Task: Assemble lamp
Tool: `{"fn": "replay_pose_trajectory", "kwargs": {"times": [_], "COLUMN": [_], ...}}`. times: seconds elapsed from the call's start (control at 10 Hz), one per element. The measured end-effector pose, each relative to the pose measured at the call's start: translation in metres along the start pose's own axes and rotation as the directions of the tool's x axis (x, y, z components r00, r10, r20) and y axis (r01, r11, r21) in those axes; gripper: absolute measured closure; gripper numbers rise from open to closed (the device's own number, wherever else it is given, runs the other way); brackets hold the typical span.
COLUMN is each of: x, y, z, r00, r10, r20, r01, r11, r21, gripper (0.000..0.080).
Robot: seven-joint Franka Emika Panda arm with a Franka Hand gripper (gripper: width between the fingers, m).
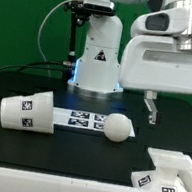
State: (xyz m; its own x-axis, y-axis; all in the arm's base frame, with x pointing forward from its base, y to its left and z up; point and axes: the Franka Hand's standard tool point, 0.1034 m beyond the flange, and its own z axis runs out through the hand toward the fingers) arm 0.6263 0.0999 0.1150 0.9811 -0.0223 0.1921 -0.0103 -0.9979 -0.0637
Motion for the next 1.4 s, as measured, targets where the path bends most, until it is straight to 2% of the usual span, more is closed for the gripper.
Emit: {"fn": "replay_pose_trajectory", "kwargs": {"times": [0.3,0.4,0.6,0.7,0.9,1.2,1.4], "x": [-0.01,-0.028,-0.072,-0.081,-0.085,-0.088,-0.114], "y": [0.001,0.011,0.037,0.043,0.044,0.046,0.058], "z": [-0.001,0.003,-0.001,-0.001,0.004,0.007,0.017], "r00": [0.977,0.958,0.871,0.837,0.8,0.795,0.751], "r10": [0.009,0.016,0.059,0.073,0.073,0.076,0.089], "r20": [0.212,0.286,0.488,0.543,0.596,0.602,0.654], "r01": [-0.011,-0.017,-0.058,-0.072,-0.071,-0.072,-0.081], "r11": [1.0,1.0,0.998,0.997,0.997,0.997,0.996], "r21": [0.009,0.003,-0.017,-0.024,-0.028,-0.03,-0.044], "gripper": [0.01,0.01,0.01,0.01,0.01,0.01,0.01]}}
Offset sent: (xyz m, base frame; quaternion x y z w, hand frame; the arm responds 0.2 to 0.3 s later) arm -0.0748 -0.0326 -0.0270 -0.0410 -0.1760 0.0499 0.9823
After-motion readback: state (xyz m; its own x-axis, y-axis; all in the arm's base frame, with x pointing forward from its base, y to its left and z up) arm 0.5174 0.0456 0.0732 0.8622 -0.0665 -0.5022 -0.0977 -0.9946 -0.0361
